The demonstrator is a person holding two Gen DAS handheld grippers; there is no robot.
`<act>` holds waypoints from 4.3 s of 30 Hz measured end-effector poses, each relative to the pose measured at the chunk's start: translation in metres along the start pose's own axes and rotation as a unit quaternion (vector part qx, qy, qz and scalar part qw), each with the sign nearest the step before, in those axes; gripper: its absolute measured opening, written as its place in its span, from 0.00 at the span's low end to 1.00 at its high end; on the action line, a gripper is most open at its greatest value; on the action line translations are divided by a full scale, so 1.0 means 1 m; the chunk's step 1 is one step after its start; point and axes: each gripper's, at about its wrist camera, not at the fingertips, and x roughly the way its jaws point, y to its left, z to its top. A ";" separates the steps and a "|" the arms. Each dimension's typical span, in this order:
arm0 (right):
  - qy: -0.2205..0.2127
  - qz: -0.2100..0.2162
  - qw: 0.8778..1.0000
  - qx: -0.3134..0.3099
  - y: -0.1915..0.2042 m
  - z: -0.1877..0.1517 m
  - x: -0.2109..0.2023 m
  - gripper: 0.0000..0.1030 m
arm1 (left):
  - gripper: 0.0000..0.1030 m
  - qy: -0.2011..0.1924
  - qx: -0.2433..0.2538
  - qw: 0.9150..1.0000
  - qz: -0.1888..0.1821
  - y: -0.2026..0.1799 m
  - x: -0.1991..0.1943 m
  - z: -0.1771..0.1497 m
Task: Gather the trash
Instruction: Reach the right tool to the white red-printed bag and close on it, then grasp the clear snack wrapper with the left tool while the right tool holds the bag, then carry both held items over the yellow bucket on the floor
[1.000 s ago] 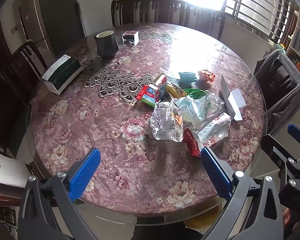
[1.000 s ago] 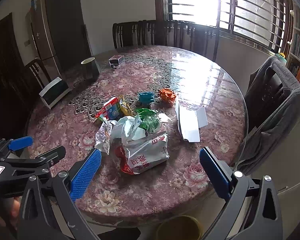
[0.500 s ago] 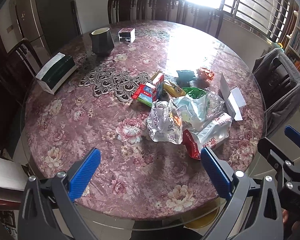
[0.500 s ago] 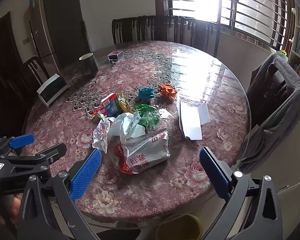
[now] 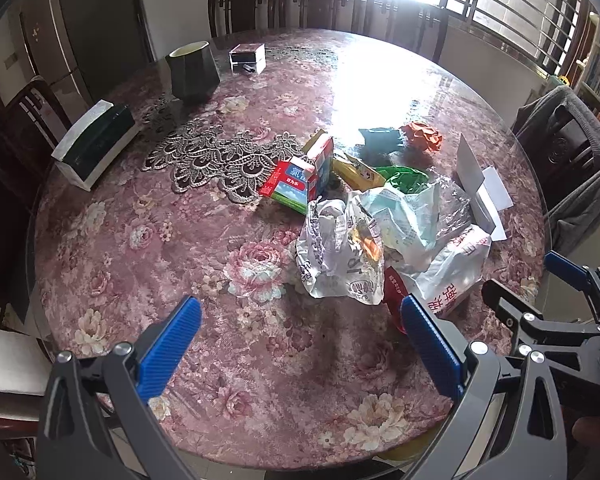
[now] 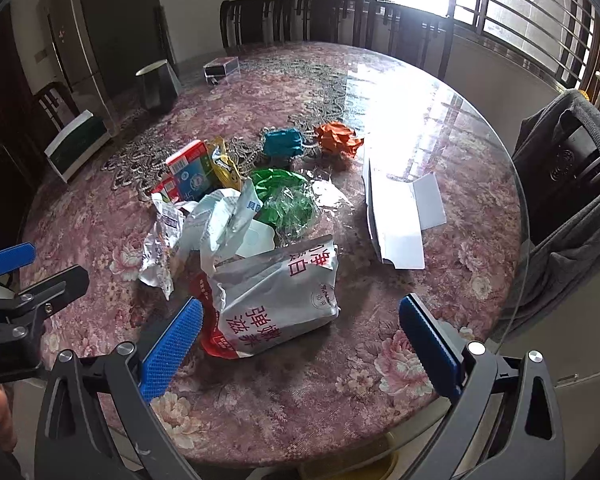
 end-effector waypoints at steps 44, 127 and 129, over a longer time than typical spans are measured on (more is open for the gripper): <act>0.049 0.020 0.998 -0.024 -0.001 0.007 0.046 0.21 | 0.97 0.034 0.008 0.999 -0.016 -0.005 0.051 0.011; -0.019 -0.106 0.978 0.179 -0.093 -0.192 -0.159 0.19 | 0.11 0.044 0.244 0.951 -0.183 -0.184 -0.055 -0.132; -0.011 -0.114 0.975 0.192 -0.096 -0.211 -0.165 0.19 | 0.11 0.047 0.259 0.946 -0.190 -0.194 -0.059 -0.142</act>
